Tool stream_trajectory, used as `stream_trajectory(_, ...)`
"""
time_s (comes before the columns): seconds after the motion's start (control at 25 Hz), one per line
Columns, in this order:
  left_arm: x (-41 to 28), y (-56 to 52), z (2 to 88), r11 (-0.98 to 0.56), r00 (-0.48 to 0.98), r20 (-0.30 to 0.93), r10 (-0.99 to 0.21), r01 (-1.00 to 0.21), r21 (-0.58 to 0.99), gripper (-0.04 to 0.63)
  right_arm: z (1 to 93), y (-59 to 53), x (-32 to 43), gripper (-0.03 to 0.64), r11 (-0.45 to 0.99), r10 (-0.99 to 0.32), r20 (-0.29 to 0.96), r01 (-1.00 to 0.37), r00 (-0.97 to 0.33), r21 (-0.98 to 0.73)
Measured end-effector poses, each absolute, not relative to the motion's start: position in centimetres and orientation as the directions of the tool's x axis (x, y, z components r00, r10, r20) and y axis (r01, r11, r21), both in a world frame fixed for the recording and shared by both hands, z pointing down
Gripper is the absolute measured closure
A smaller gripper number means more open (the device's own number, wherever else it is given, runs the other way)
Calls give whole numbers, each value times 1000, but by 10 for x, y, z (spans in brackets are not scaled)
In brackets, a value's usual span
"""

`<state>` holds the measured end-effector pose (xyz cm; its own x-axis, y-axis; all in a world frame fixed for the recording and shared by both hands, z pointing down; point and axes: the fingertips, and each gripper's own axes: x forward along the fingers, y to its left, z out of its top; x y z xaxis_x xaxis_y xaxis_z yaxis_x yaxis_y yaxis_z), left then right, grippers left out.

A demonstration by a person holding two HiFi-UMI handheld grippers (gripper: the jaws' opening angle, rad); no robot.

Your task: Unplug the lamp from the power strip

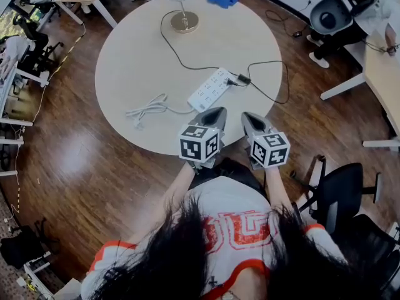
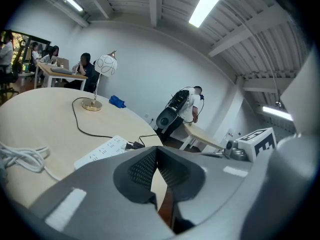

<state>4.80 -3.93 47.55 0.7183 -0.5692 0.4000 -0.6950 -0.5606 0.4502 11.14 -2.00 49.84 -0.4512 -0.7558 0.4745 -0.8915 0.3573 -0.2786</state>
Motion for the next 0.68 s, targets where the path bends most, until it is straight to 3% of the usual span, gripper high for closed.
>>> stream_trajectory(0.68,59,9,487,-473,650,424,-631,-755,453,595,508,23,127,615,428,-711,469,-852,-524,-302)
